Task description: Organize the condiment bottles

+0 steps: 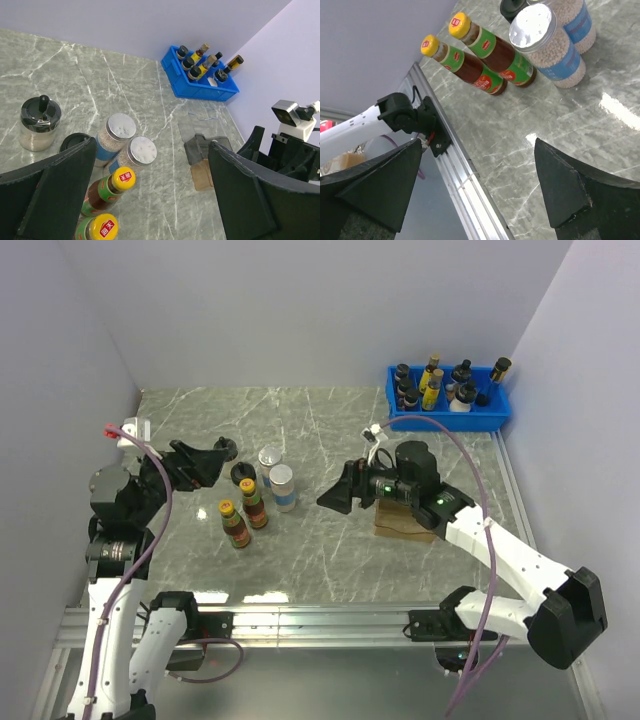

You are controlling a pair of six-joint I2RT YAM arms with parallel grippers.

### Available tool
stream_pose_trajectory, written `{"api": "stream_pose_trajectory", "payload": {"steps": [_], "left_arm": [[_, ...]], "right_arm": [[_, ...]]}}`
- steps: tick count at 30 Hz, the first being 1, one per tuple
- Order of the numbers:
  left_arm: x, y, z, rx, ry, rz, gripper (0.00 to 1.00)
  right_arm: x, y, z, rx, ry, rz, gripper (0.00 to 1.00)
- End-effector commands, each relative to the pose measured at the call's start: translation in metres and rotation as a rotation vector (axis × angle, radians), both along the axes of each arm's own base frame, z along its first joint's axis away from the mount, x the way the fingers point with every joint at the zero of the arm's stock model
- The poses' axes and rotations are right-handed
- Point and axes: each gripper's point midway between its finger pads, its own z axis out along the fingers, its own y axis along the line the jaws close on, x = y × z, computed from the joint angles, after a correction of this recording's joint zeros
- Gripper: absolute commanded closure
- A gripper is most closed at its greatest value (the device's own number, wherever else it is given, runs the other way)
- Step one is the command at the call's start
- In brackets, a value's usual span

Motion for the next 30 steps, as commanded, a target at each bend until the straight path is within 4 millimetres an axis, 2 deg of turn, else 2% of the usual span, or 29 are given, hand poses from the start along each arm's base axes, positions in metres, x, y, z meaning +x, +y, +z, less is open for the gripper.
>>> {"api": "stream_pose_trajectory", "payload": {"steps": [1,3,4,8,9,13,14,15,17,18,20,21,23,24,26,28,29,30], "left_arm": [[-0.003,0.003,0.011,0.025,-0.05,0.013,0.01],[-0.002,0.004,0.009,0.025,-0.052,0.019,0.01],[-0.001,0.004,0.007,0.025,-0.05,0.022,0.01],[0.001,0.005,0.007,0.025,-0.038,0.031,0.01],[0.0,0.006,0.006,0.027,-0.034,0.033,0.01],[0.0,0.01,0.007,0.021,-0.02,0.062,0.01],[-0.001,0.011,0.006,0.027,-0.019,0.068,0.01],[-0.001,0.014,0.005,0.028,-0.016,0.083,0.01],[-0.003,0.016,0.003,0.031,-0.013,0.097,0.01],[-0.003,0.016,0.002,0.031,-0.013,0.098,0.01],[-0.005,0.017,0.002,0.033,-0.017,0.104,0.01],[-0.006,0.017,0.002,0.031,-0.018,0.105,0.01],[-0.006,0.017,0.001,0.033,-0.014,0.104,0.01],[-0.006,0.016,0.001,0.033,-0.014,0.1,0.01],[-0.007,0.016,0.001,0.033,-0.014,0.097,0.01],[-0.006,0.016,-0.001,0.032,-0.009,0.1,0.01],[-0.006,0.016,-0.001,0.031,-0.015,0.1,0.01],[-0.007,0.016,-0.001,0.03,-0.014,0.097,0.01]], "right_arm": [[0.009,0.009,0.014,-0.042,-0.088,0.005,0.0],[0.024,0.008,0.012,-0.124,-0.163,-0.055,0.0],[0.034,0.005,-0.003,-0.225,-0.179,-0.138,0.0],[0.059,0.005,-0.014,-0.412,-0.308,-0.262,0.0],[0.066,0.006,-0.022,-0.456,-0.327,-0.276,0.0],[0.082,0.021,-0.028,-0.51,-0.415,-0.323,0.0],[0.084,0.025,-0.028,-0.522,-0.438,-0.323,0.0],[0.086,0.032,-0.037,-0.537,-0.436,-0.314,0.0],[0.091,0.044,-0.033,-0.519,-0.45,-0.307,0.0],[0.089,0.052,-0.041,-0.527,-0.449,-0.282,0.0],[0.091,0.063,-0.037,-0.512,-0.473,-0.268,0.0],[0.089,0.071,-0.043,-0.519,-0.471,-0.245,0.0],[0.09,0.082,-0.037,-0.506,-0.482,-0.231,0.0],[0.091,0.087,-0.041,-0.51,-0.479,-0.222,0.0],[0.093,0.094,-0.038,-0.502,-0.482,-0.215,0.0],[0.097,0.098,-0.046,-0.519,-0.476,-0.223,0.0],[0.102,0.102,-0.039,-0.515,-0.481,-0.233,0.0],[0.106,0.105,-0.05,-0.54,-0.468,-0.232,0.0]]}}
